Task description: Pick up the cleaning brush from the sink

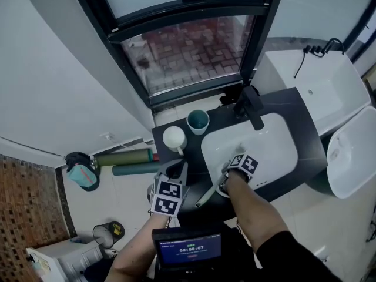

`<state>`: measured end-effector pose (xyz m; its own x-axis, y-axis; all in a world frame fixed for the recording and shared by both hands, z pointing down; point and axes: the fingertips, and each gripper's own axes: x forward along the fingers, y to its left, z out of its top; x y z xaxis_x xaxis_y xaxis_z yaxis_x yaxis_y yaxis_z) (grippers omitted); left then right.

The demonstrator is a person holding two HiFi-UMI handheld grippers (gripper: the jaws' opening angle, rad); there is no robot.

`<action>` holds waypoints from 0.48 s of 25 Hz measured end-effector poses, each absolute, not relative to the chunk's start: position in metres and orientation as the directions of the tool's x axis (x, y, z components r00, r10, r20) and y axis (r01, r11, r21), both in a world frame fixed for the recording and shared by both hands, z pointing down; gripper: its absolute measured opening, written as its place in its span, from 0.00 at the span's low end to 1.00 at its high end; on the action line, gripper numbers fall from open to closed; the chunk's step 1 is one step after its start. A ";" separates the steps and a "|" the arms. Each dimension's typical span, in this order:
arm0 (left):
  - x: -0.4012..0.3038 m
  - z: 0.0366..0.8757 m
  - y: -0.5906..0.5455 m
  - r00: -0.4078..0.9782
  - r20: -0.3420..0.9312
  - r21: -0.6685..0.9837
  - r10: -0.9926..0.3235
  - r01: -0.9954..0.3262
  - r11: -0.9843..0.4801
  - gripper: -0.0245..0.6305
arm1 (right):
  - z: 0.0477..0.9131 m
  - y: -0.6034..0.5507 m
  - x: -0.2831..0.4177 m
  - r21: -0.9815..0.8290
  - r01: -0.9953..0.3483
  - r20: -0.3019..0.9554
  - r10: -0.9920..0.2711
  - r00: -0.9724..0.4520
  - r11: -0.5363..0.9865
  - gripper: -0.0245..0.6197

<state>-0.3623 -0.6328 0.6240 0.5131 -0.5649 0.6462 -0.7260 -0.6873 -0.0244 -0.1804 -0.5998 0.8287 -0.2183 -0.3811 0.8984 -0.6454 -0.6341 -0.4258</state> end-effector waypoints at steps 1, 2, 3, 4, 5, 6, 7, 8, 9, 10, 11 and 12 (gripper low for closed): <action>-0.366 0.625 -0.631 0.500 0.654 -0.040 -0.568 -0.727 -0.686 0.06 | 0.828 -0.599 -0.181 -0.431 -0.635 0.897 -0.384 -0.221 -0.641 0.14; -0.369 0.625 -0.628 0.494 0.658 -0.047 -0.568 -0.726 -0.686 0.05 | 0.827 -0.598 -0.181 -0.437 -0.629 0.894 -0.387 -0.225 -0.643 0.12; -0.370 0.623 -0.625 0.501 0.655 -0.039 -0.566 -0.725 -0.688 0.05 | 0.825 -0.596 -0.182 -0.444 -0.626 0.890 -0.393 -0.229 -0.641 0.12; -0.370 0.619 -0.622 0.515 0.645 -0.024 -0.564 -0.725 -0.689 0.05 | 0.821 -0.594 -0.182 -0.453 -0.623 0.886 -0.402 -0.232 -0.638 0.12; -0.370 0.614 -0.618 0.528 0.634 -0.009 -0.565 -0.725 -0.688 0.05 | 0.816 -0.590 -0.182 -0.464 -0.614 0.880 -0.414 -0.234 -0.639 0.12; -0.371 0.607 -0.614 0.536 0.625 0.000 -0.567 -0.727 -0.687 0.05 | 0.810 -0.586 -0.181 -0.476 -0.599 0.873 -0.427 -0.235 -0.644 0.11; -0.371 0.599 -0.608 0.542 0.616 0.004 -0.571 -0.727 -0.686 0.05 | 0.802 -0.581 -0.179 -0.489 -0.582 0.866 -0.440 -0.236 -0.650 0.12; -0.371 0.591 -0.602 0.548 0.608 0.006 -0.575 -0.727 -0.686 0.05 | 0.794 -0.576 -0.178 -0.502 -0.569 0.859 -0.453 -0.239 -0.651 0.12; -0.370 0.583 -0.596 0.553 0.598 0.006 -0.580 -0.726 -0.687 0.05 | 0.785 -0.571 -0.176 -0.514 -0.563 0.851 -0.467 -0.241 -0.646 0.11; -0.369 0.576 -0.588 0.560 0.588 0.006 -0.584 -0.725 -0.689 0.05 | 0.776 -0.566 -0.174 -0.528 -0.560 0.841 -0.483 -0.242 -0.638 0.11; -0.368 0.570 -0.581 0.567 0.579 0.008 -0.587 -0.723 -0.691 0.05 | 0.768 -0.562 -0.173 -0.544 -0.556 0.830 -0.501 -0.245 -0.628 0.12; -0.367 0.566 -0.572 0.574 0.570 0.011 -0.588 -0.721 -0.693 0.05 | 0.759 -0.556 -0.173 -0.562 -0.552 0.817 -0.520 -0.251 -0.616 0.11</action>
<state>-0.3667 -0.5723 0.5662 0.5743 -0.5875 0.5701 -0.7206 -0.6932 0.0115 -0.1731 -0.5565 0.7589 -0.2513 -0.5197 0.8166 -0.5518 -0.6162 -0.5619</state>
